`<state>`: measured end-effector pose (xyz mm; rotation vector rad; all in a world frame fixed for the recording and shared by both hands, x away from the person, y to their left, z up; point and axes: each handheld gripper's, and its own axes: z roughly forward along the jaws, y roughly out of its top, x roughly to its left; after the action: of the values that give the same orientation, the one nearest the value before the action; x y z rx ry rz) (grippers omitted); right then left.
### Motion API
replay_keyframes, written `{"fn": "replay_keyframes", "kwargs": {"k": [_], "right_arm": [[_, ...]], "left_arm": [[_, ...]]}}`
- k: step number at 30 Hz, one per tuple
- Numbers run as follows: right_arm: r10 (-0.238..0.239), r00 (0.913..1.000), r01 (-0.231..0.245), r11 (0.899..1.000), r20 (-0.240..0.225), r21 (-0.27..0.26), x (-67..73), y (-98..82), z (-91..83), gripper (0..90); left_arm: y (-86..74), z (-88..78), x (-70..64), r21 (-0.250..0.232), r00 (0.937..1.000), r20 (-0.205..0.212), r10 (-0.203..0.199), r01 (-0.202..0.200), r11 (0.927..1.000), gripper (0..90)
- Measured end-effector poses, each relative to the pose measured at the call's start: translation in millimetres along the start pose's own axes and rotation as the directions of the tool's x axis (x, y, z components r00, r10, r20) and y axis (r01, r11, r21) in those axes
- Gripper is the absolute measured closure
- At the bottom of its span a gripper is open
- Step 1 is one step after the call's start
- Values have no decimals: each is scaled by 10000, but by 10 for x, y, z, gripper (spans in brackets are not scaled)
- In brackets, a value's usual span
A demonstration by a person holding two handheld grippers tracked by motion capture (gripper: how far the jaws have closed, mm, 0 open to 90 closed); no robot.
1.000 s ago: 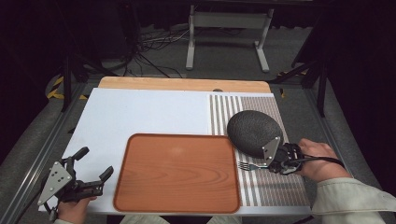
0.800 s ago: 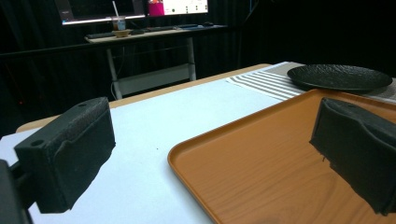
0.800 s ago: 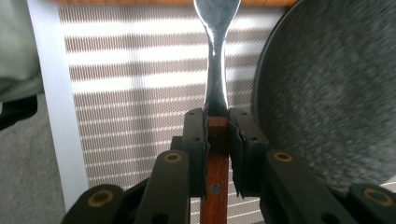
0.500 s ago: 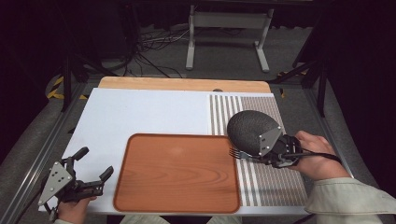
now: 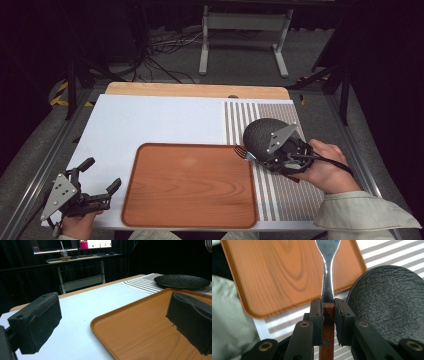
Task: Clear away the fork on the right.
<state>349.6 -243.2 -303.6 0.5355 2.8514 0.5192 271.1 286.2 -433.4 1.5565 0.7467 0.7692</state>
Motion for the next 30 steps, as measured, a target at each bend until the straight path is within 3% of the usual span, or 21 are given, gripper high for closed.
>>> {"fn": "replay_keyframes", "kwargs": {"k": [9, 12, 19, 21, 27, 28, 30], "right_arm": [[1357, 9906, -1359, 9907, 151, 90, 87, 147, 95, 776], [1490, 9888, -1490, 9888, -40, 13, 128, 199, 120, 776], [2036, 9790, -2036, 9790, 63, 86, 205, 288, 185, 776], [2478, 9688, -2479, 9687, 35, 160, 215, 310, 220, 776], [2983, 9544, -2982, 9545, 127, -34, 282, 360, 308, 776], [3213, 9469, -3212, 9469, 112, -128, 295, 369, 327, 776], [3392, 9406, -3390, 9406, 142, -162, 308, 378, 354, 776]], "left_arm": [[4, 1, 1, -19, 10000, -36, 16, -16, 10000, 4], [4, 6, 2, -16, 9999, -107, 21, -21, 10000, 4], [13, 15, 8, -34, 9999, -104, 26, -26, 10000, 4], [13, 27, 8, -9, 10000, -78, 41, -41, 10000, 5], [18, 46, 4, -92, 10000, -8, 22, -22, 10000, 4], [18, 46, 5, -85, 10000, -7, 26, -26, 10000, 5], [17, 42, 4, -61, 10000, -21, 39, -39, 10000, 4]]}}
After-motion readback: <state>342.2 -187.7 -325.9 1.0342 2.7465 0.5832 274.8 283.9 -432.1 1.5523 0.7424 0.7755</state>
